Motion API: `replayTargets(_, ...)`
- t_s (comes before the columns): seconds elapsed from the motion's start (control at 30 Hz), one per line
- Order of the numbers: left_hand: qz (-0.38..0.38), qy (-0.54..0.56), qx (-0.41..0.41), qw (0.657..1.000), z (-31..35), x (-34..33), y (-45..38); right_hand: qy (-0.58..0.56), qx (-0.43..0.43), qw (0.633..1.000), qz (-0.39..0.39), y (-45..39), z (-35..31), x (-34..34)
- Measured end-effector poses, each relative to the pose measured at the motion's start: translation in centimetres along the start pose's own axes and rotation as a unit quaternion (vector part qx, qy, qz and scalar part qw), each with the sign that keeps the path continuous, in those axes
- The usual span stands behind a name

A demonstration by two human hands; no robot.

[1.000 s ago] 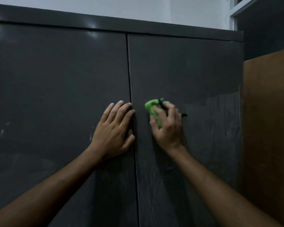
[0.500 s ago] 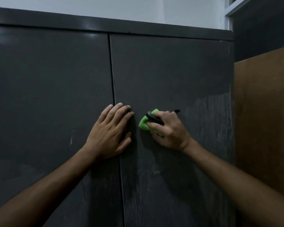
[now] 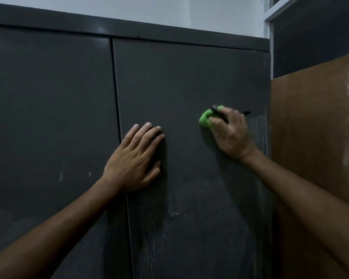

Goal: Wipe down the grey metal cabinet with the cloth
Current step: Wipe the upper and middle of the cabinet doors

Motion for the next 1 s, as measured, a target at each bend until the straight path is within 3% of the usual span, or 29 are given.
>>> replayTargets(0.07,0.003,-0.006,0.003,1.0,0.0,-0.1,0.0,-0.012,-0.134,0.99,0.033,0.0,-0.3,-0.8)
replayTargets(0.1,0.002,-0.008,0.003,1.0,0.0,-0.1,0.0,-0.026,-0.129,0.991,0.032,0.9,-1.5,-1.3)
replayTargets(0.13,0.002,-0.01,0.002,1.0,0.0,-0.1,0.1,-0.04,-0.063,0.997,0.017,2.2,-3.0,-1.6)
replayTargets(0.2,0.0,-0.007,-0.004,1.0,-0.1,0.0,0.1,-0.039,0.157,0.985,-0.063,5.1,-4.4,-1.6)
replayTargets(0.23,-0.001,-0.006,-0.005,1.0,-0.1,-0.1,0.1,-0.031,0.231,0.968,-0.091,5.2,-3.5,-1.0)
replayTargets(0.27,-0.002,-0.008,-0.003,1.0,-0.1,-0.1,0.2,-0.023,0.252,0.963,-0.095,4.2,-2.0,-0.4)
replayTargets(0.3,-0.003,-0.01,-0.002,1.0,0.0,-0.1,0.1,-0.015,0.218,0.973,-0.074,2.6,-0.2,0.0)
replayTargets(0.37,-0.002,-0.01,-0.004,1.0,0.1,0.0,0.0,0.006,0.008,1.0,-0.005,-1.1,3.0,0.9)
replayTargets(0.4,-0.002,-0.008,-0.005,1.0,0.1,0.1,0.0,0.014,-0.096,0.995,0.02,-1.4,3.4,0.7)
replayTargets(0.43,-0.003,-0.008,-0.005,1.0,0.0,0.2,0.0,0.01,-0.148,0.988,0.033,-0.8,2.7,0.1)
replayTargets(0.47,-0.004,-0.007,-0.004,1.0,0.0,0.3,0.0,-0.003,-0.141,0.989,0.035,0.2,1.3,-0.7)
replayTargets(0.5,-0.004,-0.005,-0.001,1.0,0.1,0.4,-0.1,-0.019,-0.071,0.997,0.023,1.4,-0.3,-1.2)
replayTargets(0.57,0.003,0.005,0.005,1.0,0.2,0.5,-0.3,-0.028,0.154,0.986,-0.057,4.7,-2.0,-1.8)
replayTargets(0.63,0.011,0.012,0.015,1.0,0.4,0.6,-0.6,-0.006,0.259,0.961,-0.1,5.1,0.6,-0.9)
replayTargets(0.67,0.015,0.012,0.02,1.0,0.6,0.7,-0.9,0.007,0.232,0.969,-0.083,4.0,2.6,-0.3)
replayTargets(0.73,0.016,0.021,0.027,0.999,1.4,0.7,-1.9,0.026,0.045,0.998,-0.019,1.2,6.2,0.7)
replayTargets(0.8,0.018,0.04,0.03,0.999,2.7,0.4,-3.7,0.023,-0.128,0.991,0.031,0.9,6.7,0.2)
replayTargets(0.83,0.016,0.047,0.027,0.998,3.3,0.2,-4.5,0.006,-0.151,0.988,0.042,1.6,5.7,-0.4)
replayTargets(0.87,0.011,0.049,0.023,0.999,3.9,0.0,-5.3,-0.017,-0.111,0.993,0.035,2.5,4.3,-1.0)
replayTargets(0.9,0.008,0.046,0.021,0.999,4.6,-0.2,-6.2,-0.033,-0.009,0.999,0.008,3.8,3.2,-1.4)
replayTargets(0.97,0.015,0.04,0.031,0.999,5.5,-0.9,-7.3,-0.037,0.23,0.97,-0.07,6.0,3.5,-1.1)
replayTargets(1.0,0.022,0.036,0.047,0.998,5.8,-1.1,-7.7,-0.034,0.289,0.953,-0.086,5.8,5.1,-0.6)
Point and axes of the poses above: each hand's wrist, its own y-axis away from the middle knuckle, its own x-axis out of the back of the hand, z = x × y, the point moved 6 cm from there along -y, towards the middle knuckle, and after that the axes turned 10 degrees about -x, right-handed, at the moved point
